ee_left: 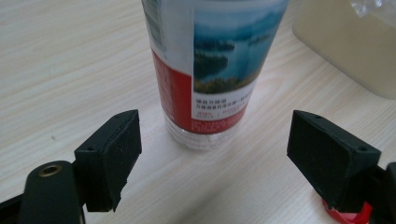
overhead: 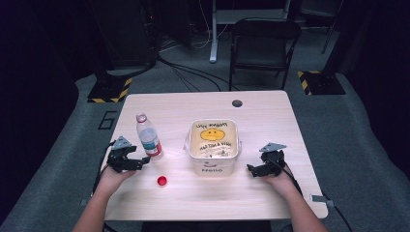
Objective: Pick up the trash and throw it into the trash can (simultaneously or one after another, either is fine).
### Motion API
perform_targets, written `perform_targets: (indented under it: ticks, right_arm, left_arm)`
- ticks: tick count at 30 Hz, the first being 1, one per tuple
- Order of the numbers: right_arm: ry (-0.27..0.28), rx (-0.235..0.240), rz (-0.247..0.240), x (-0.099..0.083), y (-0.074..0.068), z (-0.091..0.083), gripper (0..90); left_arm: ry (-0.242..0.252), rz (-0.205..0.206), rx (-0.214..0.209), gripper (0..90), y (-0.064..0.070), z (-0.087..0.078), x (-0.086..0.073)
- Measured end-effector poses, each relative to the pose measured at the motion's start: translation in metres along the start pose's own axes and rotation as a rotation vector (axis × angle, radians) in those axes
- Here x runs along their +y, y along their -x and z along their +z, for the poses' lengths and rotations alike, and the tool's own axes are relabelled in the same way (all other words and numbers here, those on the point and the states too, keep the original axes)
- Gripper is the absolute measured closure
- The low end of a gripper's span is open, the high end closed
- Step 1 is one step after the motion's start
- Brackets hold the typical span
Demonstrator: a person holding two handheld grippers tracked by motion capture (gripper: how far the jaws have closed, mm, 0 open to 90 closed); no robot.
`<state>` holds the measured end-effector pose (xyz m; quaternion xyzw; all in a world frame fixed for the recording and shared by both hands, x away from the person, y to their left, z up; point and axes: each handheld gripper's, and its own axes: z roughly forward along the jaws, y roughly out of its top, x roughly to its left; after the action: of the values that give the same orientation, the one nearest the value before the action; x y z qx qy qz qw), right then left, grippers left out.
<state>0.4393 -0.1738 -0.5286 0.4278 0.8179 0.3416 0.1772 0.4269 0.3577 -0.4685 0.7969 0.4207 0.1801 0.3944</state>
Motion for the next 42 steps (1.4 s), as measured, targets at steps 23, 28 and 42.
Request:
perform_targets:
  ticks: [23, 28, 42]
  right_arm:
    - [0.004, 0.003, -0.007, 0.001, 0.001, 0.001, 0.0]
    - [0.004, 0.003, -0.007, 0.001, 0.001, 0.001, 0.0]
    - [0.001, 0.004, -0.005, 0.001, 0.001, 0.001, 0.0]
  left_arm:
    - [0.043, 0.032, -0.007, 15.1, -0.001, -0.012, 0.043]
    - [0.053, 0.030, -0.012, 14.9, -0.001, -0.011, 0.050]
    - [0.045, 0.033, -0.013, 15.3, -0.001, -0.003, 0.065]
